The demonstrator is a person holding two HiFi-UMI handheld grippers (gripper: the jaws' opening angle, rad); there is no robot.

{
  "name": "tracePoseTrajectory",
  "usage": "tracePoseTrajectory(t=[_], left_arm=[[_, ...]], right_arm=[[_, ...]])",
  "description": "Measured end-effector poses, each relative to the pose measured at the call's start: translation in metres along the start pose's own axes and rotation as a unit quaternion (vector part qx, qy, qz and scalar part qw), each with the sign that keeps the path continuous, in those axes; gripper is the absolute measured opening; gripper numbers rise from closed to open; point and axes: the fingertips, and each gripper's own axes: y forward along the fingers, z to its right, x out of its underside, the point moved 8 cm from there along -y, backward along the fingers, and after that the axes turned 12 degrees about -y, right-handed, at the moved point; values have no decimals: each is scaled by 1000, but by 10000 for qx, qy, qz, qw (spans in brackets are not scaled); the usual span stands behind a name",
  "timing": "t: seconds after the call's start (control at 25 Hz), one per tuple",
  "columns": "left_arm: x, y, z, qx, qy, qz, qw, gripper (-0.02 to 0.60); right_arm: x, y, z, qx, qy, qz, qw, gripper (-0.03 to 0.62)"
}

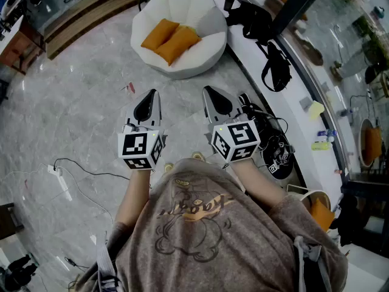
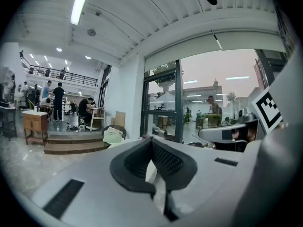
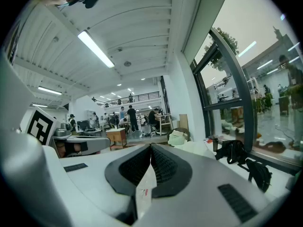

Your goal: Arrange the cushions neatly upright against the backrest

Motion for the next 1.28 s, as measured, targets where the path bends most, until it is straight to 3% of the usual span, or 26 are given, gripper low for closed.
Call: tracePoseTrajectory(t=[0.28, 0.44, 0.6, 0.96, 1.28], left_arm=[[2, 4, 10, -11, 57, -61, 10000, 5], [6, 11, 21, -73, 30, -7, 10000, 5], [7, 21, 31, -158, 44, 63, 9998, 5], [4, 28, 33, -461, -12, 160, 9988, 5], [5, 68, 23, -354, -55, 105, 9993, 5]], right_arm=[[0, -1, 8, -257, 80, -16, 9996, 21], [2, -5, 21, -600, 326, 195, 9975, 21], [1, -6, 34, -846, 256, 391, 9953, 21], [5, -3, 58, -1057, 175, 325, 9937, 21], [11, 26, 70, -1111, 14, 114, 9937, 21]])
